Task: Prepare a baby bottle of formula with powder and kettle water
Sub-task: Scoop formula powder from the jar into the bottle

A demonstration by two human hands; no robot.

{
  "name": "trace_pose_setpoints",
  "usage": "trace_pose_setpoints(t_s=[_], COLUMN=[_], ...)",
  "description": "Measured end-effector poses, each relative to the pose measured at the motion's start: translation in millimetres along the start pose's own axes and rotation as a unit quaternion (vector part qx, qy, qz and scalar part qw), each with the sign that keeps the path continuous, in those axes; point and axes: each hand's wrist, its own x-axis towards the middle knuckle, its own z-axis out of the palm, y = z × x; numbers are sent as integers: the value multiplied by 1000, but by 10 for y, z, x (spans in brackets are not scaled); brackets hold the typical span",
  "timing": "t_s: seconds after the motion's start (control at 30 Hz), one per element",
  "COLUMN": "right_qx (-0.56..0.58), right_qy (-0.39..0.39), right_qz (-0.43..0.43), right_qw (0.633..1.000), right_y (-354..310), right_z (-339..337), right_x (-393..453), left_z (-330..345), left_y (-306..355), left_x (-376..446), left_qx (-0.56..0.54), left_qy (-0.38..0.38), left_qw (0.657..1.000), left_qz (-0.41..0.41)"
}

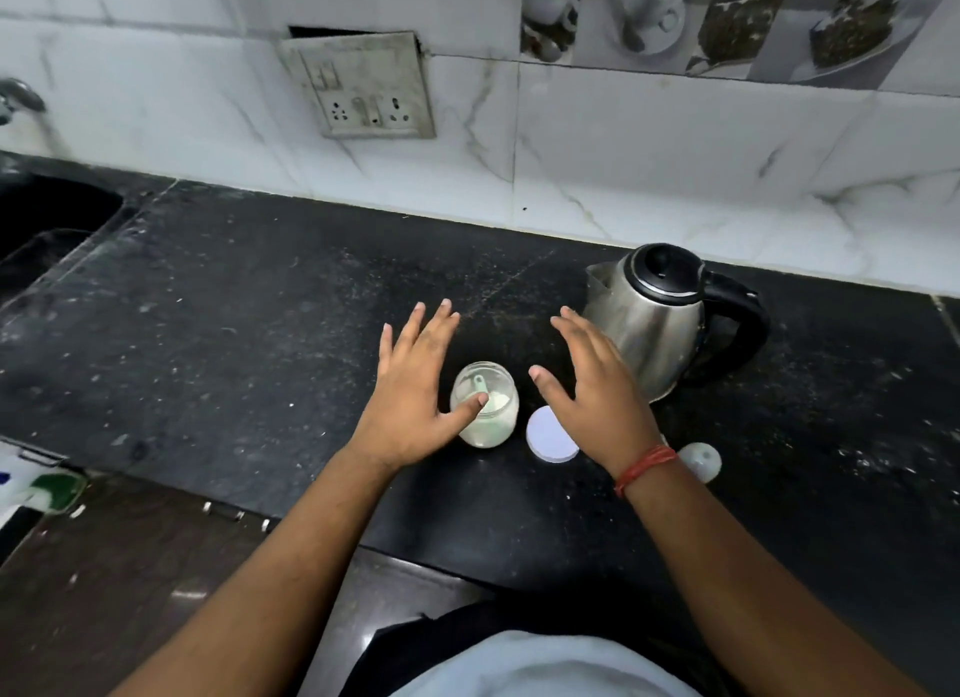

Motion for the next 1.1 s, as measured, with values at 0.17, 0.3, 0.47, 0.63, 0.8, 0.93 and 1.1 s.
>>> trace_pose_setpoints(t_s=[0.17, 0.3, 0.47, 0.63, 0.8, 0.93, 1.1], right_qx=[-30, -53, -69, -76, 60, 164, 227], right_qy=[-56, -106, -151, -191, -230, -250, -254], right_qz=[2, 10, 42, 57, 112, 169, 199], right_qw=[998, 993, 985, 977, 965, 939, 919], right_y=[-73, -70, -58, -34, -89, -184, -262], right_z=[224, 386, 493, 545, 545, 546, 539], right_x=[90, 111, 106, 80, 50, 16, -29], left_z=[-26, -8, 57, 159, 279, 369, 445], left_y=[-148, -221, -276, -289, -291, -277, -230], left_x=[-123, -173, -168, -132, -107, -82, -48], left_qx=[18, 24, 24, 11, -25, -81, -107], left_qy=[-25, -53, -88, -118, -145, -180, -186], left_qw=[999, 997, 994, 990, 985, 973, 967], left_qz=[-25, -43, -62, -71, -94, -120, -136])
